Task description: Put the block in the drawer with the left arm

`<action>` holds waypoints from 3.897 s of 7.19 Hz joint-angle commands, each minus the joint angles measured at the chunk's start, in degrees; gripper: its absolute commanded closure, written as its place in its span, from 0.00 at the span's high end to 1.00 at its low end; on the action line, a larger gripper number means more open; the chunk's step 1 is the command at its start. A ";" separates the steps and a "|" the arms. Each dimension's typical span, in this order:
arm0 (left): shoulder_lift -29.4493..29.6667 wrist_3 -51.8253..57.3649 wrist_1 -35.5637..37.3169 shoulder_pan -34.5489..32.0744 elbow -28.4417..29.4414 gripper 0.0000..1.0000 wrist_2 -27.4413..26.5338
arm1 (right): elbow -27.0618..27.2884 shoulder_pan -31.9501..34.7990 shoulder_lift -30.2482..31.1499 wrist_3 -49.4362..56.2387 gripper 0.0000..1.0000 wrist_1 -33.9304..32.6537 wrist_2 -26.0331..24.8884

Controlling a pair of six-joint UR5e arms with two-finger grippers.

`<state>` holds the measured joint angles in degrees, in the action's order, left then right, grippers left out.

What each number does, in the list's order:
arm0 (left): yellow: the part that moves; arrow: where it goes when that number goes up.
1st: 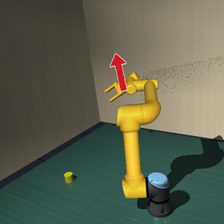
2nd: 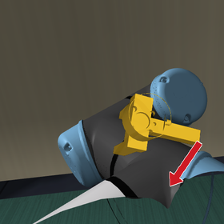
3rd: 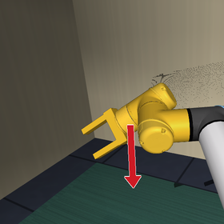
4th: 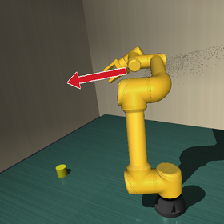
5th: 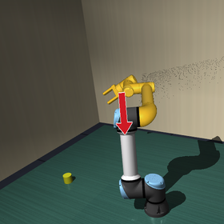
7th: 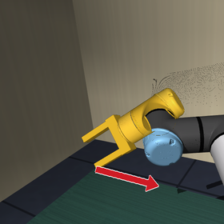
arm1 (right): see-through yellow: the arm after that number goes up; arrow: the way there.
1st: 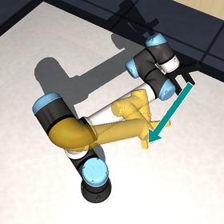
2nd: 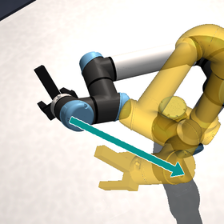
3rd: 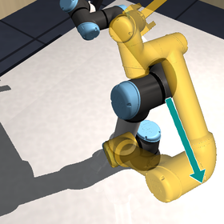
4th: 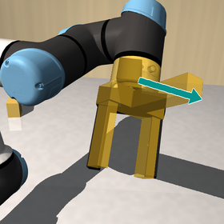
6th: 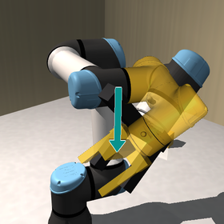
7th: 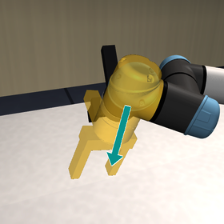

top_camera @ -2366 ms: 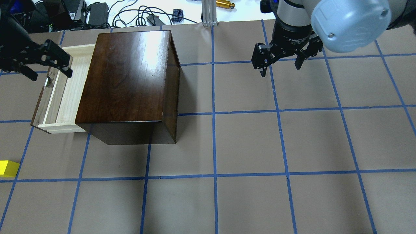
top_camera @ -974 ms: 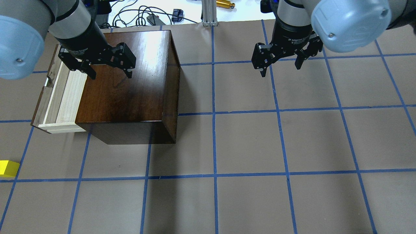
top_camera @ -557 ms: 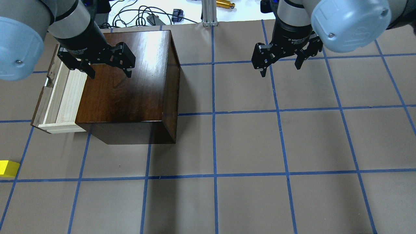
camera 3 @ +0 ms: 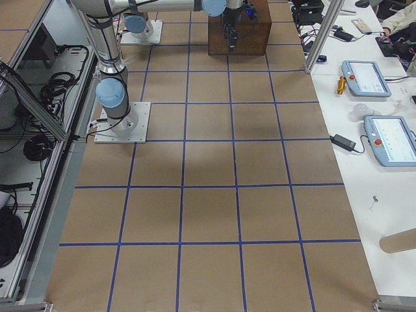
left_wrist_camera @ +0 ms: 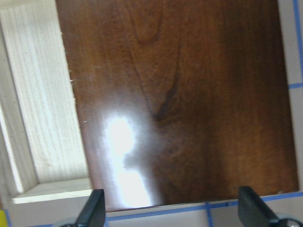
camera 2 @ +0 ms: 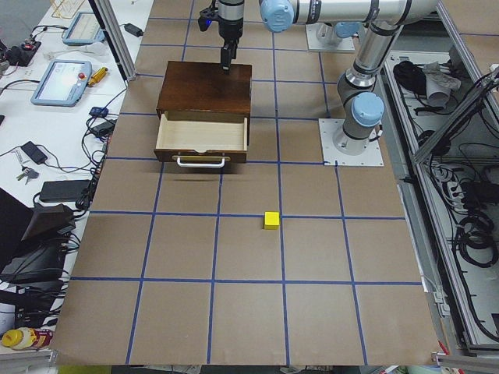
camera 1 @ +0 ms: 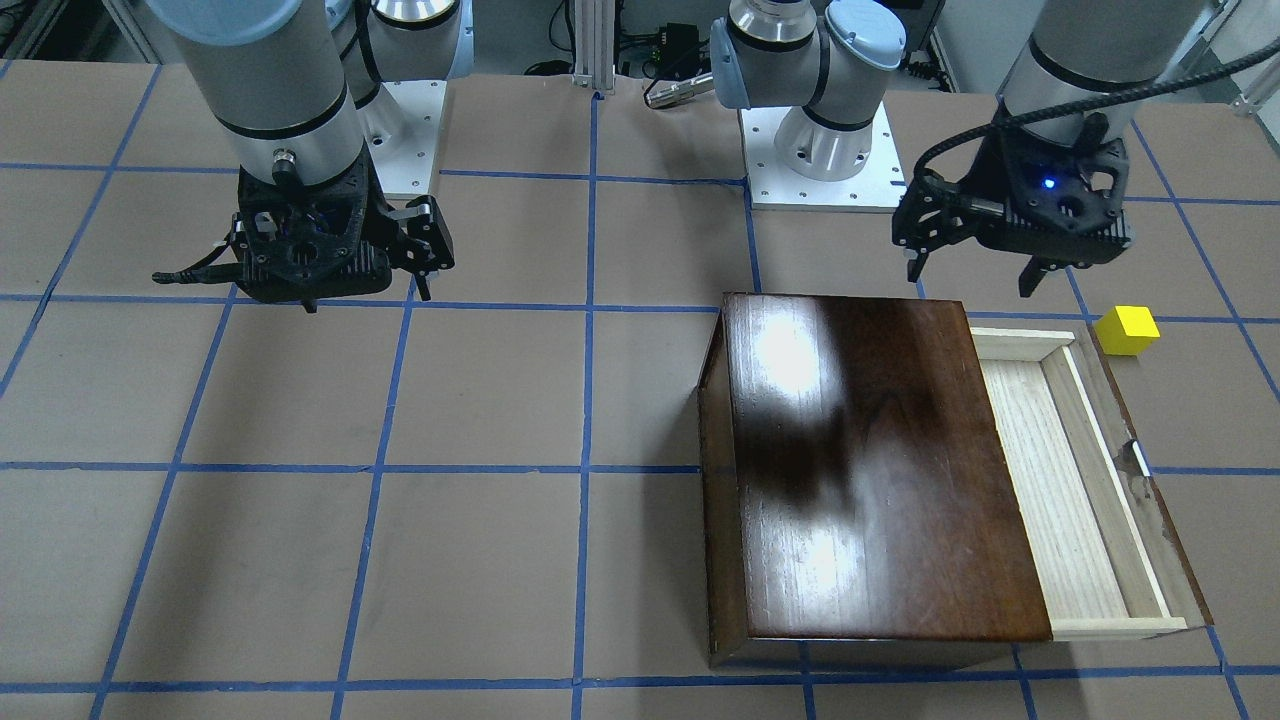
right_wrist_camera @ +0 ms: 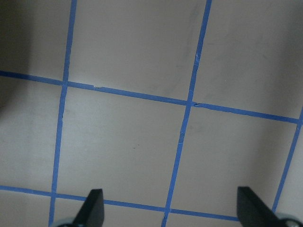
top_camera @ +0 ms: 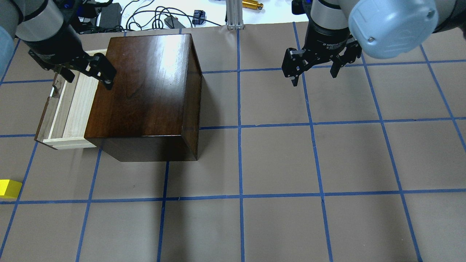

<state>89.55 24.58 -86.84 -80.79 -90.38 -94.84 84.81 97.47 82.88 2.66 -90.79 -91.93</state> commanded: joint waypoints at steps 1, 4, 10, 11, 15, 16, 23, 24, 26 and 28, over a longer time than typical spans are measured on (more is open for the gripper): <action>0.10 21.19 0.00 9.11 -0.93 1.00 -0.44 | 0.00 0.00 0.00 0.07 1.00 0.00 0.00; 0.71 45.21 0.18 22.21 -2.61 1.00 -0.17 | 0.00 0.00 0.00 -0.02 1.00 0.00 0.00; 5.53 93.72 17.63 43.23 -14.01 1.00 2.19 | 0.00 0.00 0.00 -0.02 1.00 0.00 0.00; 7.11 100.07 20.28 44.22 -15.60 1.00 3.33 | 0.00 0.00 0.00 0.07 1.00 0.00 0.00; 13.80 121.99 23.47 49.04 -16.67 1.00 3.26 | 0.00 0.00 0.00 -0.02 1.00 0.00 0.00; 14.68 122.98 25.91 50.19 -18.41 1.00 3.26 | 0.00 0.00 0.00 0.07 1.00 0.00 0.00; 15.91 126.42 33.48 51.96 -24.76 1.00 3.08 | 0.00 0.00 0.00 -0.02 1.00 0.00 0.00; 16.09 126.42 33.75 51.96 -24.93 1.00 2.99 | 0.00 0.00 0.00 -0.02 1.00 0.00 0.09; 17.32 126.42 34.98 51.96 -24.93 1.00 2.90 | 0.00 0.00 0.00 -0.02 1.00 0.00 0.00; 18.55 126.42 36.55 51.96 -24.93 1.00 2.82 | 0.00 0.00 0.00 -0.02 1.00 0.00 0.00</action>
<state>107.26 151.00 -51.41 -28.83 -115.31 -91.99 84.82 97.47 82.88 2.64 -90.79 -91.93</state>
